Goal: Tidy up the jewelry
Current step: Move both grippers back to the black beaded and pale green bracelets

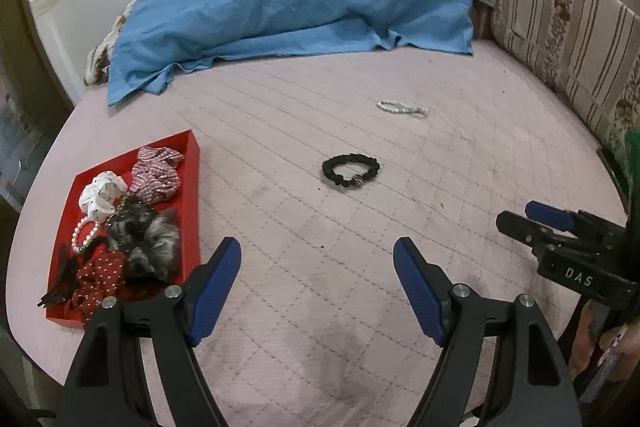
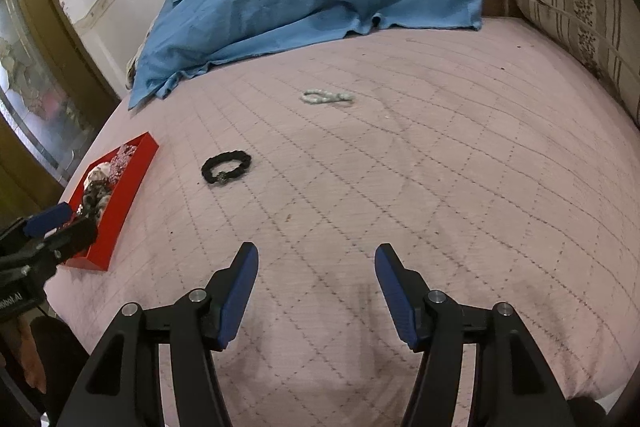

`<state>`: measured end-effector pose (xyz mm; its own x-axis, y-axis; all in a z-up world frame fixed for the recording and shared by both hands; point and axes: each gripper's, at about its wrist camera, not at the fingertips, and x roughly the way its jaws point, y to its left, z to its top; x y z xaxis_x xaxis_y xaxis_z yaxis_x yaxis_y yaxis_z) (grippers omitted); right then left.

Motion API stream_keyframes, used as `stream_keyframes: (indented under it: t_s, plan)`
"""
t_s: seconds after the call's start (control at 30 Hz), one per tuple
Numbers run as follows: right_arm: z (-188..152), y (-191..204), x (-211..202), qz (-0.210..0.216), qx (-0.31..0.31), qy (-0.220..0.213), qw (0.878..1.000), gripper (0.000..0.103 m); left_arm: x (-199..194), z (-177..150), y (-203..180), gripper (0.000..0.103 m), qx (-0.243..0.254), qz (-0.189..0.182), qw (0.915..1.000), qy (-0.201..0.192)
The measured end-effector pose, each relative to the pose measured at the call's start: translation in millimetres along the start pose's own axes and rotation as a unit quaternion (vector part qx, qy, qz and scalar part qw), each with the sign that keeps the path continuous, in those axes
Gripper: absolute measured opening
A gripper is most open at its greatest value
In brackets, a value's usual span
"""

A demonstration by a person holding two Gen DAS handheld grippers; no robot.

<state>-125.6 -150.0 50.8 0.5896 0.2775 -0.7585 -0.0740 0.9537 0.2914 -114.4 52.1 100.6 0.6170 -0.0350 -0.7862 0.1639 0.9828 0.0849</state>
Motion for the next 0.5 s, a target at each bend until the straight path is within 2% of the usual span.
stream_keyframes:
  t_s: [0.5]
  plan:
    - [5,-19,7,-0.002,0.009,0.002,1.000,0.066,28,6,-9,0.078,0.013,0.008,0.9994,0.032]
